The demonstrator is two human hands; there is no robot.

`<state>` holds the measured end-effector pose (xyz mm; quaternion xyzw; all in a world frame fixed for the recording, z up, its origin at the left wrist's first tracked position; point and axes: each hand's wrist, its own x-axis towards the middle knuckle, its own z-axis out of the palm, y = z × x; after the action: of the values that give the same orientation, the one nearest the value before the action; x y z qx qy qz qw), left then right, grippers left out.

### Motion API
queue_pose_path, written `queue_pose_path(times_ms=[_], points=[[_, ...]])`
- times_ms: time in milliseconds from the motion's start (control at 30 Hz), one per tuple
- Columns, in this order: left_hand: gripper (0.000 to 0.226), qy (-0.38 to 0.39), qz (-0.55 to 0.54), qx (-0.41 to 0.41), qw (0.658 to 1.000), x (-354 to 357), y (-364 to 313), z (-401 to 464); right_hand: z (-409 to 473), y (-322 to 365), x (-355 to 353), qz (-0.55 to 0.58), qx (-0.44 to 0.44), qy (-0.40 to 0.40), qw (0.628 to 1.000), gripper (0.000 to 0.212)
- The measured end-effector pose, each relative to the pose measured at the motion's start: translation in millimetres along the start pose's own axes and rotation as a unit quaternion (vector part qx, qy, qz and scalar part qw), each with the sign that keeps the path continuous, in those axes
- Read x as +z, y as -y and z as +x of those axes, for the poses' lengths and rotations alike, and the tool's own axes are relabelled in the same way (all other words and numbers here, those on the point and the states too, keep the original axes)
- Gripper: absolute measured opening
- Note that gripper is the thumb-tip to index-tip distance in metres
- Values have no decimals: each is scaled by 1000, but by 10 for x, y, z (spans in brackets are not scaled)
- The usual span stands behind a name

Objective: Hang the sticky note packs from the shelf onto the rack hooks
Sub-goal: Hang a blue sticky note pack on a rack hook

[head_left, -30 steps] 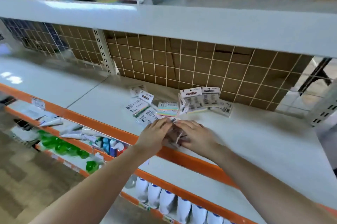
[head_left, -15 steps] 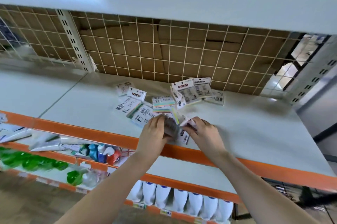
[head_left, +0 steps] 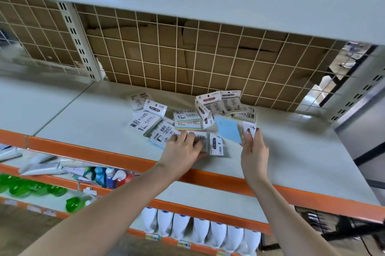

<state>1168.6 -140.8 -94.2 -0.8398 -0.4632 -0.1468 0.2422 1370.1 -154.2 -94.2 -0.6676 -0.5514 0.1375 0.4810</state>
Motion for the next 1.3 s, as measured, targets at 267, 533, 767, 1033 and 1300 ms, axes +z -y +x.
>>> queue_pose_path(times_ms=[267,533,767,1033,1300], points=[[30,-85,-79,-102,988,-105,129,462,80,-45,-89,73,182,-113,974,19],[44,53,-577,-357,733,-46,-77,790,158,-169,-654,178,265,-31,947,18],[15,114,-664,-316,668,-153,-733,1023,190,-276,-1411,134,227,-19,964,25],[8,179,-692,-173,678,-776,-1785,1398,-23,-463,-2700,125,179,4,976,24],[10,267,-746,-13,610,-1558,-3294,1464,-420,-735,-3879,22,108,-4,994,15]])
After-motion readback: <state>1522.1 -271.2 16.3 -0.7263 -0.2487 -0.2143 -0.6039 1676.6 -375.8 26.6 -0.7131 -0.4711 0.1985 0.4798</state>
